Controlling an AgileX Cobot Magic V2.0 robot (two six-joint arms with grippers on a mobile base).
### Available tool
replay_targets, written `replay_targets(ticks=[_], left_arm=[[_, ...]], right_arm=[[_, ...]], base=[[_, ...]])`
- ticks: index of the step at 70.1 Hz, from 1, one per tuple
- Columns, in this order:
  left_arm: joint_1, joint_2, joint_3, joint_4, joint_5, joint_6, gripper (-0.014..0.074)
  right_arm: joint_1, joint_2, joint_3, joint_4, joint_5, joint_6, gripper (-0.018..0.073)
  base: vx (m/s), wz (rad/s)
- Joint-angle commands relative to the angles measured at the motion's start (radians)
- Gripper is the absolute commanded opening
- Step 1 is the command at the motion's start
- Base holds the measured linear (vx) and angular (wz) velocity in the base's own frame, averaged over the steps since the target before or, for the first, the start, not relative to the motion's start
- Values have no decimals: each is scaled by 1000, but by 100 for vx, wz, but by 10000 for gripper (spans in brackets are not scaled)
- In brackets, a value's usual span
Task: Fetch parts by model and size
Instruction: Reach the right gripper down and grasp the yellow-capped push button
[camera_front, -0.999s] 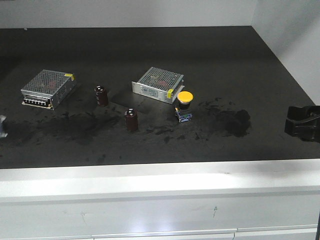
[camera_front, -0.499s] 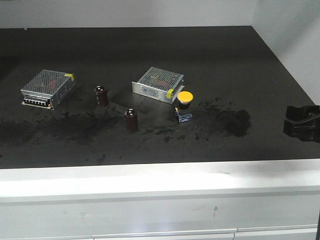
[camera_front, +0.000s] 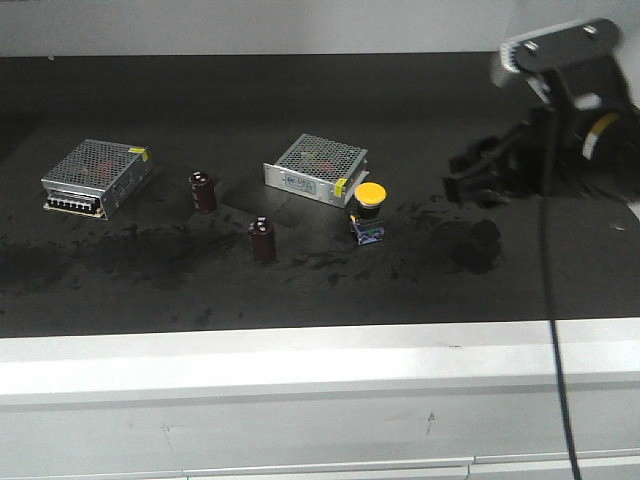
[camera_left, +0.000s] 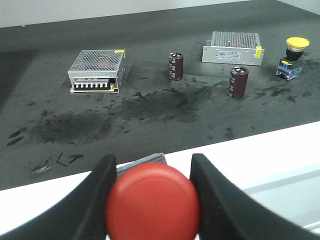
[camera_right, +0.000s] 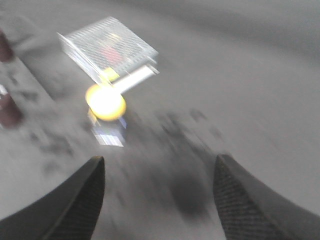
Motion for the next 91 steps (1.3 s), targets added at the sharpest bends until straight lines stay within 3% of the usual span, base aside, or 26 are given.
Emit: replay_targets(ticks=[1, 23, 42, 61, 91], left_arm=[[-2, 11, -24, 5, -78, -3, -6], [-2, 11, -24, 5, -78, -3, -6], [-2, 11, -24, 5, -78, -3, -6], [-2, 11, -24, 5, -78, -3, -6], [-2, 11, -24, 5, -78, -3, -6]], right_arm=[[17, 72, -131, 2, -4, -3, 461], [14, 380, -516, 86, 240, -2, 504], [14, 551, -693, 131, 347, -28, 533], [14, 628, -734, 181, 367, -63, 533], [16, 694, -731, 181, 396, -58, 515]], base=[[0, 0], [0, 0], [0, 0], [0, 0], [0, 0]])
